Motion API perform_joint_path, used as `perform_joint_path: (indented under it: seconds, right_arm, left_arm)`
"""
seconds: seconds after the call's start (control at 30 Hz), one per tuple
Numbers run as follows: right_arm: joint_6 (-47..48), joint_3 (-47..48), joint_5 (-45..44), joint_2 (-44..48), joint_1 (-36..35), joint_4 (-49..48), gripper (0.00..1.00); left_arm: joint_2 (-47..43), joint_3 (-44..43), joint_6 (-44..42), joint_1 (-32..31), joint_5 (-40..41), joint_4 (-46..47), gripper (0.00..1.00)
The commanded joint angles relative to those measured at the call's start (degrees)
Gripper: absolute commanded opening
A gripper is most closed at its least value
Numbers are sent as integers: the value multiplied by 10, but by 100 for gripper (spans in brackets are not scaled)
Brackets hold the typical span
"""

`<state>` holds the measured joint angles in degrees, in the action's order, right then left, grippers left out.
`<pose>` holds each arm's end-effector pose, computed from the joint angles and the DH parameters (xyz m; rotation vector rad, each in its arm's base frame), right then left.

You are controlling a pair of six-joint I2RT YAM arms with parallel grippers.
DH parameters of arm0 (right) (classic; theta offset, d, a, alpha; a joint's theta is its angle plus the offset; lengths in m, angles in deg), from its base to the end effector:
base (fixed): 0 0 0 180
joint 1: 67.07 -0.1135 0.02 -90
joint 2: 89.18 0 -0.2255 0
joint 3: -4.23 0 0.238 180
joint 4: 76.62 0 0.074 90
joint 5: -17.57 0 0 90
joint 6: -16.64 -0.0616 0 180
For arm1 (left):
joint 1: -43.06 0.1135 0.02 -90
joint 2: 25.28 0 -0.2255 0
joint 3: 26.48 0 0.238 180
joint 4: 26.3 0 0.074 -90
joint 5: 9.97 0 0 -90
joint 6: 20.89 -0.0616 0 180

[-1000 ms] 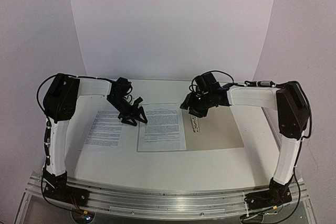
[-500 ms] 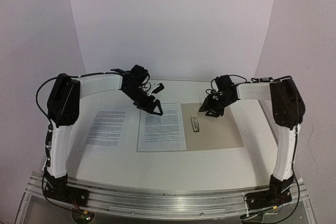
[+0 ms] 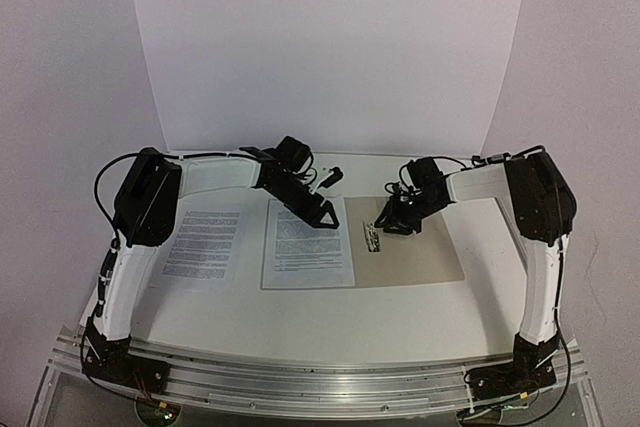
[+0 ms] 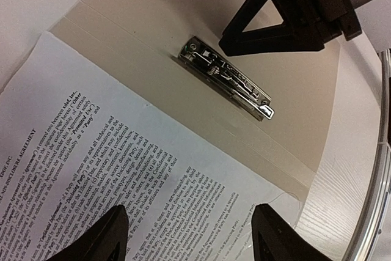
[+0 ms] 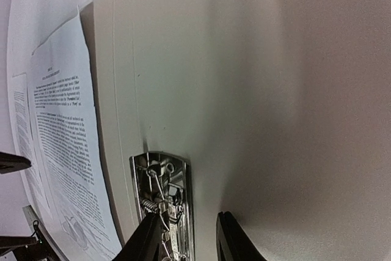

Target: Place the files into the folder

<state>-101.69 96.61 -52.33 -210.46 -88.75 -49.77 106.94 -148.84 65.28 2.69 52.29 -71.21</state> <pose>0.3821 0.1747 0.0822 0.0092 2.6453 0.7683 0.3472 -0.3329 0.1348 1.1565 2.3111 -0.8606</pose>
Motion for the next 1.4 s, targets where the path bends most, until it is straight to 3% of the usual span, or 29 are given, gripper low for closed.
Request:
perform_joint_path:
  seconds: [0.0, 0.2, 0.47, 0.7, 1.03, 1.17, 1.37]
  right_arm:
    - [36, -35, 32, 0, -18, -1, 31]
    - [39, -11, 12, -20, -20, -8, 25]
    - [68, -38, -2, -21, -49, -23, 20]
    - [70, -83, -19, -18, -68, -53, 20]
    - [65, -90, -26, 12, -72, -65, 19]
    - [47, -88, -60, 63, -72, -59, 18]
    - [33, -93, -118, 123, -84, -50, 26]
  left_arm:
    - [23, -38, 4, 1, -15, 41, 69]
    - [48, -54, 119, 1, -11, 89, 64]
    - [104, -125, 306, -7, 13, 67, 54]
    - [120, -156, 350, -29, 71, 32, 49]
    - [142, -168, 377, -36, 80, 30, 42]
    - [160, -188, 396, -39, 81, 25, 38]
    - [168, -193, 413, -45, 87, 25, 33]
